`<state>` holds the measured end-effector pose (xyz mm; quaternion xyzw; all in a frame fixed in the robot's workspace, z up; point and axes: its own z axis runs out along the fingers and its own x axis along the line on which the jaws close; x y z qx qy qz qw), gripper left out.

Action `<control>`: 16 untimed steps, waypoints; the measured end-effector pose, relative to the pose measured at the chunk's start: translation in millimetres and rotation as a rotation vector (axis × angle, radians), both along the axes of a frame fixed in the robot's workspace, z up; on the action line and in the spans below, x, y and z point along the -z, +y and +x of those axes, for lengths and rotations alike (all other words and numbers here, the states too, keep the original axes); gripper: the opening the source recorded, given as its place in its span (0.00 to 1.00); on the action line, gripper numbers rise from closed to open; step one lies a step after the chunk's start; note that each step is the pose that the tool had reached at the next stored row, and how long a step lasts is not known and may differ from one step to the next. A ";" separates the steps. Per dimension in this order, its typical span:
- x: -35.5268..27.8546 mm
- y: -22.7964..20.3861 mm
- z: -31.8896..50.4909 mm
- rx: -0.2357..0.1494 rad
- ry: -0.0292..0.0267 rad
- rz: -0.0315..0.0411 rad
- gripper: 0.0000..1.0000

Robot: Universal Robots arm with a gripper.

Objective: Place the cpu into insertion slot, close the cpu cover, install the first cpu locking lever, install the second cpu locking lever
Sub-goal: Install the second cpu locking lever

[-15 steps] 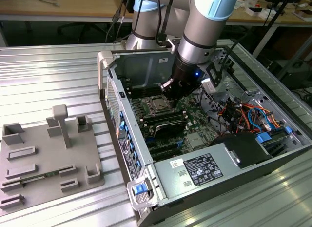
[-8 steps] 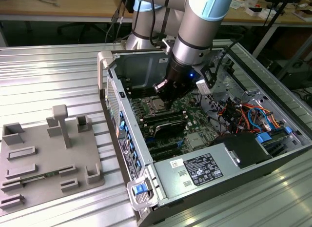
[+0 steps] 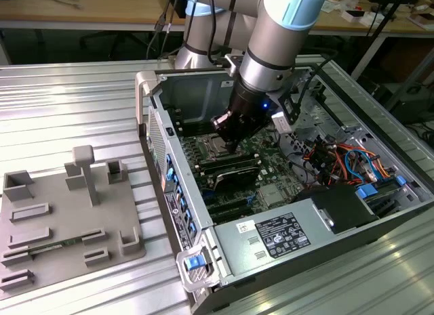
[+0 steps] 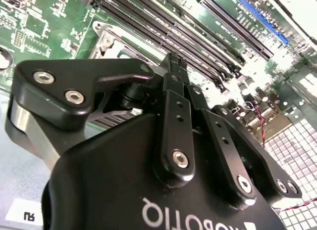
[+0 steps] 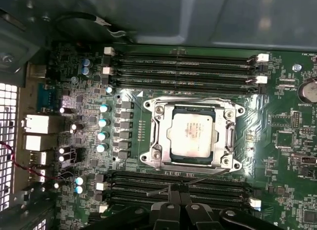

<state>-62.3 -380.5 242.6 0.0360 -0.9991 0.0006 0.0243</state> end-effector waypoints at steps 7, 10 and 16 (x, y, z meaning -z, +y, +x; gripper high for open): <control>2.3 0.0 -12.3 0.000 0.0070 -0.0001 0.11; 4.6 -0.1 -14.8 0.000 0.0083 -0.0001 0.11; 11.9 -0.1 -19.2 0.000 0.0089 -0.0001 0.11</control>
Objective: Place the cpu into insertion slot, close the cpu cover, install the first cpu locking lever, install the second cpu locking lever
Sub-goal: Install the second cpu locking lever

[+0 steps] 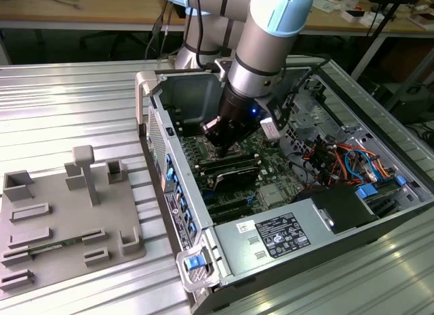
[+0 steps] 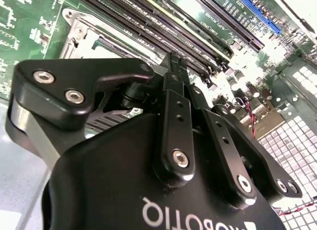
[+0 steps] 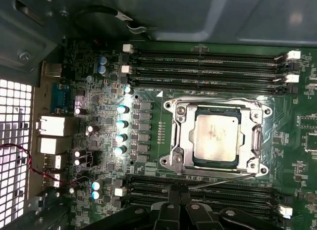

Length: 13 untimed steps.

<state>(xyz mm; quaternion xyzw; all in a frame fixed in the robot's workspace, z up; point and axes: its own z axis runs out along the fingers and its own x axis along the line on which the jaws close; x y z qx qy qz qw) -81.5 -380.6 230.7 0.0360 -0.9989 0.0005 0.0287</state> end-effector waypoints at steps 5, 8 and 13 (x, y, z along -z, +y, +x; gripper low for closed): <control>7.2 0.0 -3.3 0.000 -0.0001 0.0000 0.11; 21.2 0.0 -10.0 -0.002 -0.0001 0.0742 0.11; 22.5 0.0 -10.0 -0.004 -0.0001 0.0931 0.11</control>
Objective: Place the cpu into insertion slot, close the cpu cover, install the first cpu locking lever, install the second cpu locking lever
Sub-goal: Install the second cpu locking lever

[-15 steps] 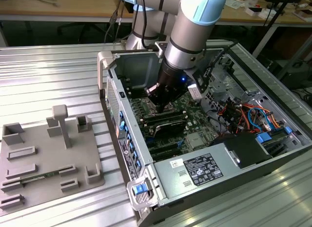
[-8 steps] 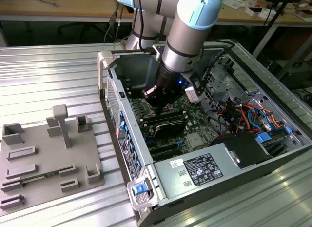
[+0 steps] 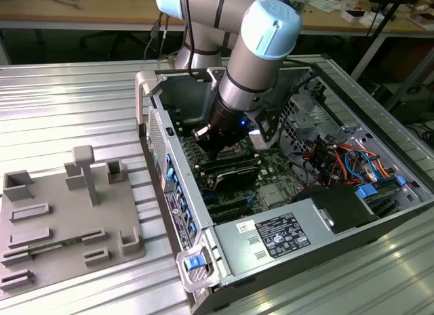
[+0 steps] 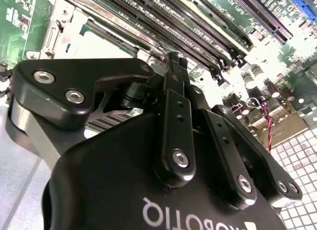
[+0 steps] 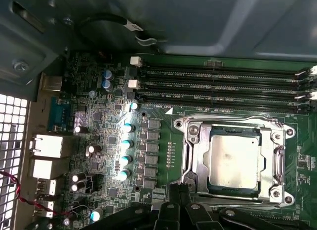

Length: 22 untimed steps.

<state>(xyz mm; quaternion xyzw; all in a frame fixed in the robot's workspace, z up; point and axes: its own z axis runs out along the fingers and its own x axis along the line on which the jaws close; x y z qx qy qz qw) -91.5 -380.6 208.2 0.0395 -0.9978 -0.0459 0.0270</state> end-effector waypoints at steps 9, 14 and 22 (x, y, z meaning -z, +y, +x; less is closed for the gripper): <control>3.5 0.0 -0.1 -0.002 0.0003 0.0131 0.11; 8.2 -0.2 -0.1 -0.002 0.0003 0.0154 0.11; 0.4 0.3 0.1 -0.003 -0.0001 -0.0008 0.11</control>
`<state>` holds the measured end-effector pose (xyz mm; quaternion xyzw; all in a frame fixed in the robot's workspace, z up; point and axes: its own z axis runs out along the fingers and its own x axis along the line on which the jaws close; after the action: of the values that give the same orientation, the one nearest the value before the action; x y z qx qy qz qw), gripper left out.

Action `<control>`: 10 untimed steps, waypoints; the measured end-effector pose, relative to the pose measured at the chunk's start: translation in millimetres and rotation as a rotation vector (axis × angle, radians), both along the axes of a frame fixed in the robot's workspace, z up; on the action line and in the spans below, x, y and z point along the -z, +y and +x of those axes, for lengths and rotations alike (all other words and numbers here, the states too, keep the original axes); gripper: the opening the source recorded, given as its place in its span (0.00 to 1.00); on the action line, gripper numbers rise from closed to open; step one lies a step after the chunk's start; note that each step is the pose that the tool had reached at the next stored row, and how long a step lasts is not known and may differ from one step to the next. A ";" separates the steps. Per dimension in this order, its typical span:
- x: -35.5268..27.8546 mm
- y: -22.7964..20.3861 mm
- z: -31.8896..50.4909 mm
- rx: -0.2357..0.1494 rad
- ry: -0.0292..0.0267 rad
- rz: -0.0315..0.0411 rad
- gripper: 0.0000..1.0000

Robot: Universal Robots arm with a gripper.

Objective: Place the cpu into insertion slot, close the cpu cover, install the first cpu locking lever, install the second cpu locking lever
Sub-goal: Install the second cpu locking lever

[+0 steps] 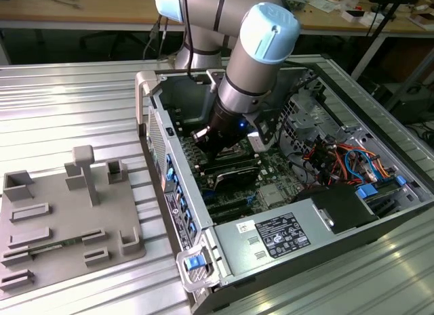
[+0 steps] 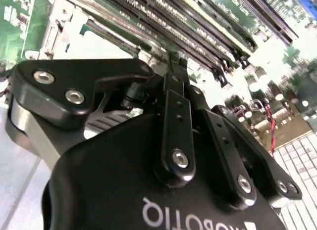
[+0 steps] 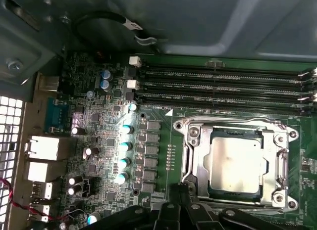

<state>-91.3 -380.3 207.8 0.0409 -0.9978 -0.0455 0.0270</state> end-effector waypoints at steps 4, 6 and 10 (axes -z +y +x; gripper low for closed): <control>-21.6 0.8 -0.2 0.000 0.0000 -0.0001 0.11; -28.9 1.4 -0.1 0.000 0.0000 -0.0001 0.11; -37.8 1.8 -0.1 0.000 -0.0001 0.0001 0.11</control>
<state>-91.5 -378.5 245.5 0.0407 -0.9978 -0.0455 0.0270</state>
